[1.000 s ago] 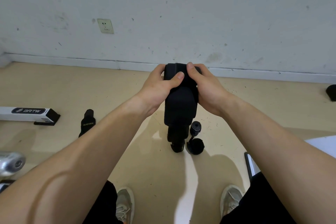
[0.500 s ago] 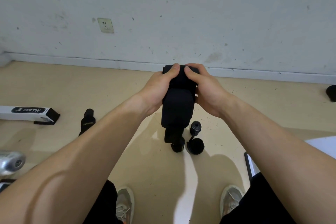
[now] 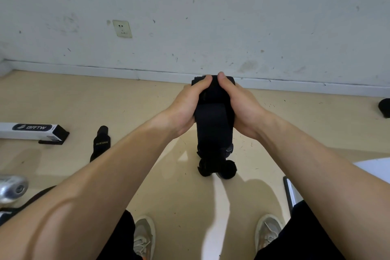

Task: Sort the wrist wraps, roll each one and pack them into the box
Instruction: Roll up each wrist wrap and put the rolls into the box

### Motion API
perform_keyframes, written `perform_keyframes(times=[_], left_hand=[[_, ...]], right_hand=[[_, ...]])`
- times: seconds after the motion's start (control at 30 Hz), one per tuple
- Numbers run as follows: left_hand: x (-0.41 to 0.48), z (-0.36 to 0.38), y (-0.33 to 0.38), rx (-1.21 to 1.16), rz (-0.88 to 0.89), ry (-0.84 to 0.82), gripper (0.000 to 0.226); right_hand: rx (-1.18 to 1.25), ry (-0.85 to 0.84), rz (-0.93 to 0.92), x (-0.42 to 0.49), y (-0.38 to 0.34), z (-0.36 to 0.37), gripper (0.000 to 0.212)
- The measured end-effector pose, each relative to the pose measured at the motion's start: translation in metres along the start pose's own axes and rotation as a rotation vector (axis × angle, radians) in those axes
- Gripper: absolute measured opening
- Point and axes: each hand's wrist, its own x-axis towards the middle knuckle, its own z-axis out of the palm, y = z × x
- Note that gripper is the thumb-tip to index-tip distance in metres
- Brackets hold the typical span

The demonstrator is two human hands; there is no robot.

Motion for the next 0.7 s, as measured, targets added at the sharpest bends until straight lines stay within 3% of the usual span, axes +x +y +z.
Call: perform_keyframes(times=[0.17, 0.37, 0.47, 0.6, 0.7], left_hand=[[-0.0019, -0.0032, 0.0002, 0.135, -0.029, 0.0, 0.052], [-0.0028, -0.0034, 0.0027, 0.061, 0.087, 0.071, 0.034], [-0.0007, -0.0063, 0.0027, 0.087, 0.114, 0.088, 0.041], [-0.0002, -0.0059, 0.0016, 0.097, 0.104, 0.094, 0.07], [-0.0009, -0.006, 0.001, 0.059, 0.079, 0.073, 0.059]], right_hand=[[0.041, 0.012, -0.034, 0.0003, 0.0021, 0.0024, 0.042], [0.062, -0.033, -0.009, 0.0007, 0.0007, 0.001, 0.037], [-0.049, 0.0, 0.026, -0.0018, -0.0027, 0.0026, 0.043], [-0.066, 0.014, 0.004, -0.0024, -0.0034, 0.0045, 0.051], [-0.026, 0.002, -0.042, -0.0015, -0.0038, 0.0036, 0.045]])
